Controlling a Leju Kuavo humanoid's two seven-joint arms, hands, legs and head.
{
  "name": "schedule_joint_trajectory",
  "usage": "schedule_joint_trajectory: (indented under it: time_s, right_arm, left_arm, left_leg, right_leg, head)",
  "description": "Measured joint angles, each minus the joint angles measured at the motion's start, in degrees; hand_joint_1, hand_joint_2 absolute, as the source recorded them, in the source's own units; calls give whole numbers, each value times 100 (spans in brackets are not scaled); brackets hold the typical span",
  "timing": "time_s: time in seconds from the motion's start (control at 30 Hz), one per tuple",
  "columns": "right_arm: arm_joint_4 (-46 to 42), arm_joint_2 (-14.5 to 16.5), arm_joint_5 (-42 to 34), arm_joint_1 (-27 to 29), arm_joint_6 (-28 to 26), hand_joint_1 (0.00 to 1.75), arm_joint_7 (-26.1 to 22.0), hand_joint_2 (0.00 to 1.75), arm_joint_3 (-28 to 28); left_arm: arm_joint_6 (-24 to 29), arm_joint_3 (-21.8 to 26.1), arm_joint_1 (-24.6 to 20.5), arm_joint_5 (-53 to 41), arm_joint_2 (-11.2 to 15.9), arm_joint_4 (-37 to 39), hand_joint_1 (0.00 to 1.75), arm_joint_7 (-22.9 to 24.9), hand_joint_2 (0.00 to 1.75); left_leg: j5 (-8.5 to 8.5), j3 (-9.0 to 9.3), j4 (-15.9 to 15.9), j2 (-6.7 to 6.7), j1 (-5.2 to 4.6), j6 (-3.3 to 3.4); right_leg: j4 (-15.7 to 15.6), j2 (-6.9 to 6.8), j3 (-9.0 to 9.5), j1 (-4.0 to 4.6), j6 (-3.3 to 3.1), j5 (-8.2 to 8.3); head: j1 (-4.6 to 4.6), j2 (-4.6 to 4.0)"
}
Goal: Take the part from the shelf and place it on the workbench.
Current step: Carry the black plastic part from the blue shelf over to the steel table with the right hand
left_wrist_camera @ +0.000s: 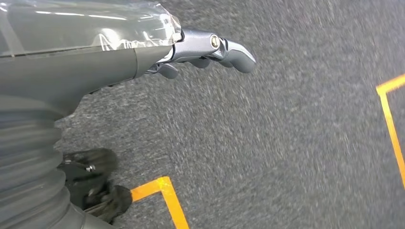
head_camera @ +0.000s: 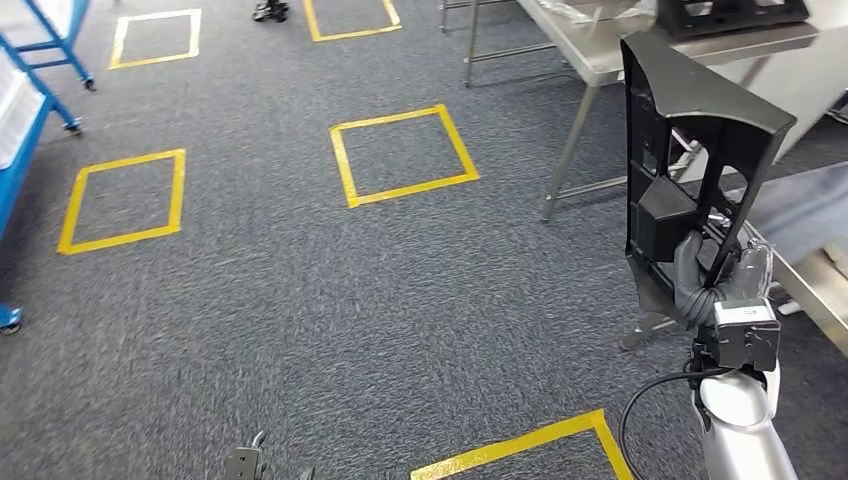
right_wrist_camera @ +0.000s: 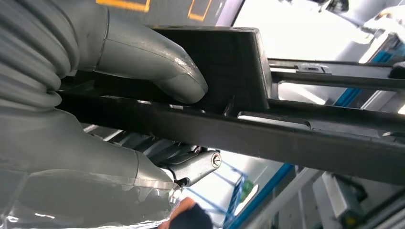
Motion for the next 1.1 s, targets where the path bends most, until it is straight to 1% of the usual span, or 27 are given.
schedule_joint_trajectory:
  time_s: [0.03,0.07,0.13,0.17,0.2,0.27,0.33,0.37,0.4,0.43,0.47,0.5,0.57,0.63,0.67,0.73,0.77,0.8,0.83,0.87,0.9,0.93,0.97,1.0,1.03,1.07,1.1]
  right_arm:
    - [2,6,2,-2,-8,175,4,175,15]
    - [7,11,15,-4,-17,175,19,175,31]
    - [14,19,124,-15,-49,175,89,175,56]
    - [22,22,236,-38,-84,175,143,175,74]
    - [35,27,379,-86,-125,175,207,175,105]
    - [89,51,720,-242,-216,175,347,175,206]
    - [199,86,1199,-424,-371,175,523,175,342]
    - [279,100,1572,-518,-528,175,662,175,421]
    - [380,109,2110,-636,-761,175,883,175,508]
    - [523,114,2852,-799,-1041,175,1192,175,606]
    - [701,116,3721,-1009,-1292,175,1552,175,708]
    - [927,117,4659,-1271,-1467,175,1924,175,820]
    - [1481,127,6212,-1819,-1532,175,2499,175,1051]
    - [2068,144,7051,-2286,-1499,175,2860,175,1260]
    - [2352,158,7285,-2498,-1504,175,3012,175,1353]
    - [2916,230,7682,-2913,-1521,175,3321,175,1554]
    - [3164,282,7851,-3090,-1534,175,3444,175,1656]
    - [3396,338,7997,-3237,-1550,175,3539,175,1758]
    - [3601,388,8105,-3345,-1564,175,3608,175,1852]
    - [3783,439,8173,-3413,-1575,175,3646,175,1938]
    - [3948,487,8197,-3457,-1580,175,3656,175,2009]
    - [4089,533,8196,-3490,-1580,175,3652,175,2066]
    - [4211,576,8188,-3517,-1582,175,3639,175,2110]
    - [4321,622,8192,-3547,-1591,175,3629,175,2149]
    - [4416,661,8207,-3577,-1601,175,3632,175,2182]
    - [4506,697,8230,-3599,-1614,175,3642,175,2213]
    - [4587,726,8261,-3614,-1625,175,3656,175,2238]
  left_arm:
    - [-3,11,-5,0,11,25,0,2,175]
    - [-7,22,-11,0,20,49,0,4,175]
    - [-32,38,-36,-12,29,87,0,16,175]
    - [-53,49,-54,-21,32,110,0,30,175]
    - [-79,68,-70,-32,34,141,0,50,175]
    - [-113,124,-83,-43,40,228,0,107,175]
    - [-112,191,-82,-54,50,333,0,164,175]
    - [-107,228,-83,-62,55,388,0,191,175]
    - [-103,270,-84,-71,58,438,0,217,175]
    - [-102,318,-86,-82,60,483,0,241,175]
    - [-99,366,-88,-92,63,520,0,261,175]
    - [-91,416,-92,-99,66,553,0,277,175]
    - [-64,521,-104,-102,73,609,0,287,175]
    - [-29,618,-115,-80,73,650,0,274,175]
    - [-11,665,-118,-63,71,667,0,261,175]
    - [16,761,-103,-37,69,718,0,234,175]
    - [24,807,-79,-32,70,753,0,227,175]
    - [28,847,-44,-27,70,792,0,223,175]
    - [29,882,-8,-22,70,830,0,223,175]
    - [32,912,25,-18,70,865,0,223,175]
    - [33,940,45,-16,70,895,0,227,175]
    - [35,963,55,-15,70,921,0,231,175]
    - [38,983,58,-14,70,943,0,236,175]
    - [40,1002,64,-7,70,968,0,245,175]
    - [45,1016,71,1,70,992,0,252,175]
    - [53,1031,78,11,71,1012,0,260,175]
    - [63,1049,87,21,71,1032,0,272,175]
  left_leg:
    - [83,92,-238,-96,-12,27]
    - [94,134,-352,-150,-20,48]
    - [112,179,-423,-29,-23,89]
    - [144,216,-486,41,-17,114]
    - [181,256,-555,120,-10,140]
    - [222,301,-644,279,-12,166]
    - [211,306,-649,446,-15,165]
    - [198,306,-644,527,-13,156]
    - [182,307,-633,604,-8,140]
    - [160,309,-613,680,-2,118]
    - [130,310,-581,755,-3,86]
    - [93,308,-544,832,-13,48]
    - [30,317,-497,975,-39,-25]
    - [-1,345,-493,1086,-35,-86]
    - [-31,349,-460,1043,-16,-121]
    - [-237,210,-131,743,28,-178]
    - [-412,46,217,546,43,-194]
    - [-592,-163,632,424,49,-197]
    - [-718,-365,1010,371,50,-198]
    - [-745,-511,1242,348,50,-193]
    - [-645,-558,1243,333,49,-179]
    - [-442,-500,1012,305,49,-158]
    - [-184,-365,621,231,50,-134]
    - [28,-208,208,97,54,-109]
    - [166,-81,-111,-10,63,-92]
    - [226,-7,-293,-85,63,-80]
    - [224,23,-355,-97,59,-64]
  right_leg:
    - [-1,70,-7,-10,20,2]
    - [-4,139,-21,-27,49,6]
    - [-24,250,-42,-53,121,27]
    - [-3,183,-58,-49,145,11]
    - [87,43,-106,-39,164,-54]
    - [583,-335,-350,-31,198,-345]
    - [1220,-490,-667,-69,257,-609]
    - [1364,-522,-739,-96,290,-618]
    - [1296,-553,-703,-124,321,-524]
    - [1031,-605,-563,-148,348,-353]
    - [644,-723,-367,-161,368,-182]
    - [308,-845,-195,-151,360,-53]
    - [-26,-963,-36,-107,290,26]
    - [-24,-838,-50,-75,195,23]
    - [-33,-779,-50,-77,160,28]
    - [-47,-663,-41,-93,77,38]
    - [-50,-605,-36,-92,47,37]
    - [-50,-535,-35,-84,23,35]
    - [-49,-455,-31,-73,11,32]
    - [-47,-370,-24,-62,5,29]
    - [-46,-283,-14,-54,3,26]
    - [-45,-199,-2,-50,6,22]
    - [-43,-122,8,-51,13,17]
    - [-38,-52,9,-48,26,10]
    - [-32,15,4,-48,48,8]
    - [-31,76,-10,-56,77,11]
    - [-36,140,-26,-67,112,21]
  head:
    - [0,0]
    - [0,0]
    - [0,0]
    - [1,0]
    - [2,0]
    - [5,0]
    - [5,0]
    - [4,0]
    - [4,0]
    - [4,0]
    - [4,0]
    - [4,0]
    - [3,0]
    - [1,0]
    - [1,0]
    - [0,0]
    - [-1,0]
    - [-2,0]
    - [-2,0]
    - [-2,0]
    - [-2,0]
    - [-2,0]
    - [-2,0]
    - [-2,0]
    - [-2,0]
    - [-1,0]
    - [-1,0]
